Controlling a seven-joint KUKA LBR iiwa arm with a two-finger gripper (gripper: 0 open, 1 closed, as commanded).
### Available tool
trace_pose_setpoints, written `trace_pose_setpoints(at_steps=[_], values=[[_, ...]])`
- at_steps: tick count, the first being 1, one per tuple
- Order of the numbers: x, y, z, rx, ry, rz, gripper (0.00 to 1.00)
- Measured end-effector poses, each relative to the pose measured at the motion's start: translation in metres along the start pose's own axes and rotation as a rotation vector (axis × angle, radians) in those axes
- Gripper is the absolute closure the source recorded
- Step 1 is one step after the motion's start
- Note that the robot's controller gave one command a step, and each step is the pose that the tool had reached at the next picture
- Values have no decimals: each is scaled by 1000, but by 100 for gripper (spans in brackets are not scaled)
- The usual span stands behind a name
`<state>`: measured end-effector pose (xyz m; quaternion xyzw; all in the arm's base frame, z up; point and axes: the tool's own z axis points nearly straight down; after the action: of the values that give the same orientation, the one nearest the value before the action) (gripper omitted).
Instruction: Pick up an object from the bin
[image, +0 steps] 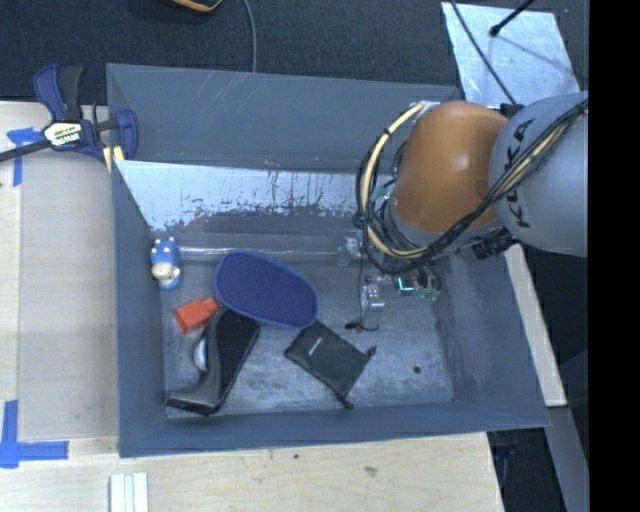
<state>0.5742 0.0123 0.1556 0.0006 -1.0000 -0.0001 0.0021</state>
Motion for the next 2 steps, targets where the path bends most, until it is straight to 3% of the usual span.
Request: trace_pose_setpoints(at_steps=[1, 2], values=[[79, 11, 58, 0, 1, -401, 0], [76, 10, 56, 1, -5, -398, 100]])
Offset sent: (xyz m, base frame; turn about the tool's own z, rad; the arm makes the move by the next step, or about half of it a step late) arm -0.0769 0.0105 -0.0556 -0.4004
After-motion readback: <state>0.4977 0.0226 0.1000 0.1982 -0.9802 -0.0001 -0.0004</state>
